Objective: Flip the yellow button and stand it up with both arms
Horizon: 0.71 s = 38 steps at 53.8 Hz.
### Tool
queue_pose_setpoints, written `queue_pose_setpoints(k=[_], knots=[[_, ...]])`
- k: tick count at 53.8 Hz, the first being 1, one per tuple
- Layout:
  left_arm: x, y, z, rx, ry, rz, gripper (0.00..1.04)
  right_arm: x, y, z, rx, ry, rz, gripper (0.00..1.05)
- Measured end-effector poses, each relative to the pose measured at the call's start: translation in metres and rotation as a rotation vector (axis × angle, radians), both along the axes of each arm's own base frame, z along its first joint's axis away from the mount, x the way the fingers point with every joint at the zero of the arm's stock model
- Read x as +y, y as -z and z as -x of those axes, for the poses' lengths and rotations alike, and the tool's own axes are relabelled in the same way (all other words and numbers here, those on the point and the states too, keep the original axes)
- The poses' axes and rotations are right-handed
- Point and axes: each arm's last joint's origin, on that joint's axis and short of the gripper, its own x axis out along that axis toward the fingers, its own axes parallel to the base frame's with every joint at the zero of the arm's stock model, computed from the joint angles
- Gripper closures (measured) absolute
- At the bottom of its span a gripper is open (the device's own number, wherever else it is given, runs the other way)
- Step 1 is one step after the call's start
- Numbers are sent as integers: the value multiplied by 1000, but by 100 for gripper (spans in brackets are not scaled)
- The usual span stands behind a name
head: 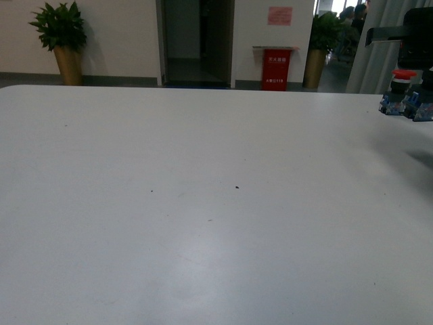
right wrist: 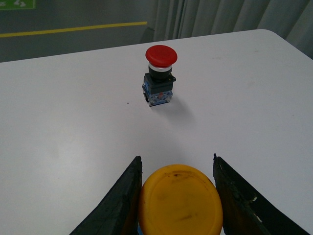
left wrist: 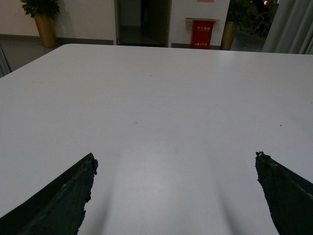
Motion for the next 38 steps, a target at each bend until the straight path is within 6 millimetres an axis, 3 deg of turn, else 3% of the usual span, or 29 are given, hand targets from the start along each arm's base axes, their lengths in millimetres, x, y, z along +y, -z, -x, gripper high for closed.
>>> queue_pose_setpoints(k=[38], knots=[[0, 0, 0, 0, 0, 0, 7, -27, 16, -25, 36, 78, 75, 68]])
